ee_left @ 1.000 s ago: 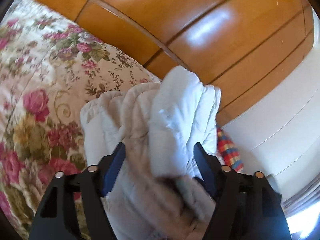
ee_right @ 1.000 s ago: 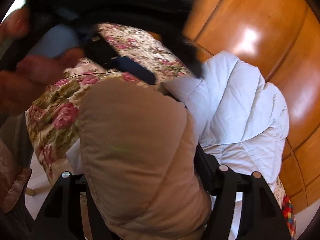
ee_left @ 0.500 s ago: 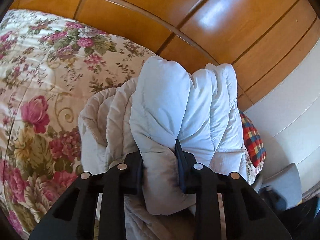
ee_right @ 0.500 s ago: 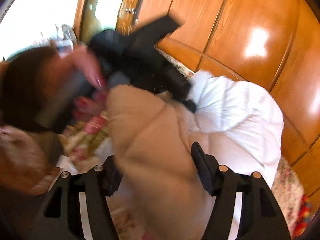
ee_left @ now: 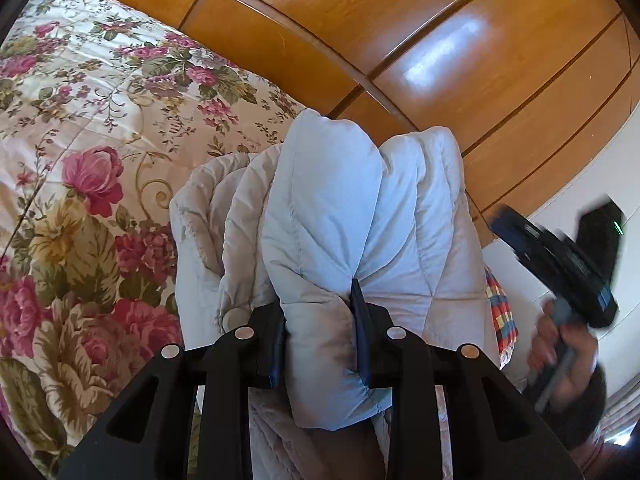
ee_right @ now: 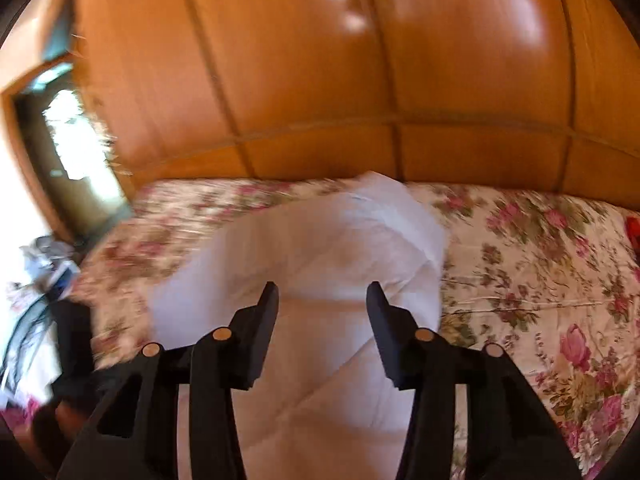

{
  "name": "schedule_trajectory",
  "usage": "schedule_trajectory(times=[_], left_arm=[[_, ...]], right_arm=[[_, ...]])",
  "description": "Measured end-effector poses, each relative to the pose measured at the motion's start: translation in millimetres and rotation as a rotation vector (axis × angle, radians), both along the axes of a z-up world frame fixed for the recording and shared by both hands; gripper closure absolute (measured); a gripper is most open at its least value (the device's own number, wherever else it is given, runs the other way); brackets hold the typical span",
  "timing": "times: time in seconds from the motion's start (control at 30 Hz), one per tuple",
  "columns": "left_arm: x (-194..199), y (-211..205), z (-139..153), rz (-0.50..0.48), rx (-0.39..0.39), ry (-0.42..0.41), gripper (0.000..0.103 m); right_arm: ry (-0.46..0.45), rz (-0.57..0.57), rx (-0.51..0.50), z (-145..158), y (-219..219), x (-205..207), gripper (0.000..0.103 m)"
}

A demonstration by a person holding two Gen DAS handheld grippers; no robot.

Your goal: Fold small clothes

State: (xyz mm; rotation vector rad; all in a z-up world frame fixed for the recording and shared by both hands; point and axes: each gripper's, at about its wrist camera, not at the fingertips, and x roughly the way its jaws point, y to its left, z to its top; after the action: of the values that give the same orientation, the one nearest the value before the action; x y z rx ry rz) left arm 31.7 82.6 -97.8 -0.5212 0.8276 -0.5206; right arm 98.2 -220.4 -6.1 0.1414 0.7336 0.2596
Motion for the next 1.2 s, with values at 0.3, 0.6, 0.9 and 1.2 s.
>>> schedule_trajectory(times=[0.3,0.6,0.9,1.2], left_arm=[[-4,12,-13,0.044,-0.010,-0.005,0.076],[-3,-1,-16,0.048,0.069,-0.060,0.076],[-37,18,57,0.159,0.092,-0.189,0.073],[-11,-69,82,0.034,0.383,-0.269,0.073]], right_arm=[[0.094,-0.009,-0.273,-85,94,41,0.058],[0.004,-0.056,-0.254,-122,83,46,0.057],[-0.057,-0.068,-0.191,-94,68,18,0.040],[-0.123,-0.054,-0.241,-68,78,-25,0.034]])
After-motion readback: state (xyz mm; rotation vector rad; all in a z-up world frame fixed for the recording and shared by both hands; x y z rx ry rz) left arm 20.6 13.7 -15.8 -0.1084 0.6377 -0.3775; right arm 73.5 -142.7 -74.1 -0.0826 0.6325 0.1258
